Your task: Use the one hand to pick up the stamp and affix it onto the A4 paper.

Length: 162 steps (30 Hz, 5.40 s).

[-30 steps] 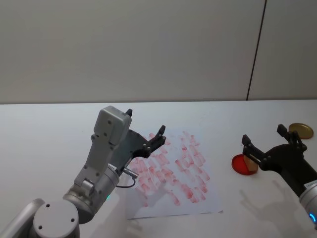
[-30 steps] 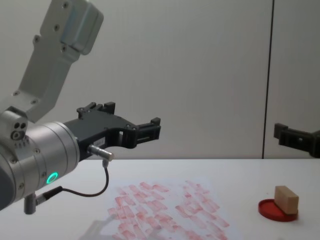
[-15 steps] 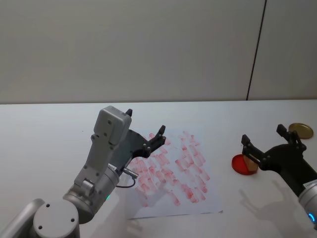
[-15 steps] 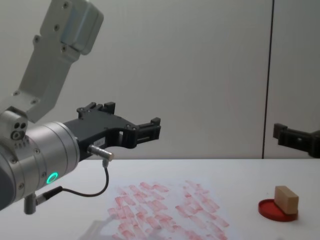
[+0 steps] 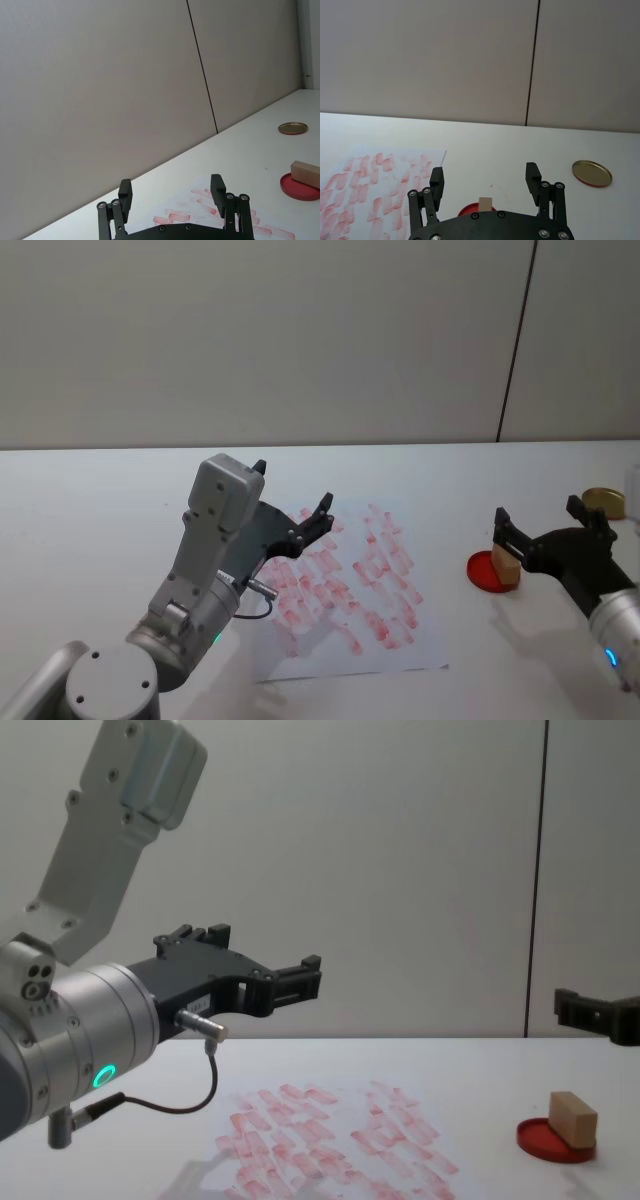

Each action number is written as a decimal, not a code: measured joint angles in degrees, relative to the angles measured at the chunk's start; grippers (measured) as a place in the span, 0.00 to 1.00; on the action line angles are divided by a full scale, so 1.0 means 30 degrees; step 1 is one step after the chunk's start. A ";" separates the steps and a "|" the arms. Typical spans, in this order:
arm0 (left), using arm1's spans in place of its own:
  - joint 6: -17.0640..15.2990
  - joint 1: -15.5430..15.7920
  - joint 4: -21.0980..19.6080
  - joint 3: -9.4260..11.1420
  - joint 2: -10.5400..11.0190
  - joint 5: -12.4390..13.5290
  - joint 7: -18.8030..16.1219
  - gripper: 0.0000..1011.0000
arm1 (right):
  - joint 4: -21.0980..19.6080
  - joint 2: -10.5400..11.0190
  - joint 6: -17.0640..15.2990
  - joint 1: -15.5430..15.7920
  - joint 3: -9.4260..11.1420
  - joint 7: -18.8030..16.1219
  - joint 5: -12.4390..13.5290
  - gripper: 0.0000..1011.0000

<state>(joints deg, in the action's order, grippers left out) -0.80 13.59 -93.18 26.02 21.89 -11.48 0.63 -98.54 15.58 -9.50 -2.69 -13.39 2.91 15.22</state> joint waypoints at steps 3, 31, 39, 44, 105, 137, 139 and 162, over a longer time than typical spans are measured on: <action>0.0000 0.0000 0.0000 0.0001 0.0000 0.0000 0.0000 0.98 | 0.0538 -0.0355 -0.0737 -0.0523 0.0055 0.0535 0.0004 0.99; 0.0000 0.0000 0.0000 0.0001 0.0000 0.0000 0.0000 0.98 | 0.3950 -0.2470 -0.5013 -0.3362 -0.0195 0.1390 0.0399 0.99; 0.0000 0.0000 0.0000 0.0001 0.0000 0.0000 0.0000 0.98 | 0.4199 -0.2677 -0.5826 -0.3472 -0.0255 0.1468 0.0396 0.83; 0.0000 0.0000 0.0000 0.0001 0.0000 0.0000 0.0000 0.98 | 0.4333 -0.2762 -0.6246 -0.3506 -0.0253 0.1583 0.0369 0.71; 0.0000 0.0000 0.0002 0.0000 0.0000 0.0000 0.0001 0.98 | 0.4488 -0.3456 -0.7169 -0.4595 -0.0190 0.0911 -0.1684 0.22; 0.0001 0.0000 0.0001 0.0000 0.0000 0.0000 0.0001 0.98 | 0.3642 -0.4472 -0.7606 -0.5372 -0.1316 -0.2186 -0.3214 0.22; 0.0001 0.0000 0.0001 0.0001 0.0000 0.0000 0.0000 0.98 | 0.4076 -0.4624 -0.7810 -0.5468 -0.1438 -0.2436 -0.3171 0.22; 0.0001 0.0000 0.0001 0.0001 0.0000 0.0000 -0.0001 0.98 | 0.8015 -0.5758 -0.9080 -0.6590 -0.2392 -0.3286 -0.4520 0.22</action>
<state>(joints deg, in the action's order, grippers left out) -0.79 13.59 -93.17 26.02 21.89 -11.48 0.62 -74.50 -1.70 -36.74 -22.46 -20.56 -6.95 1.66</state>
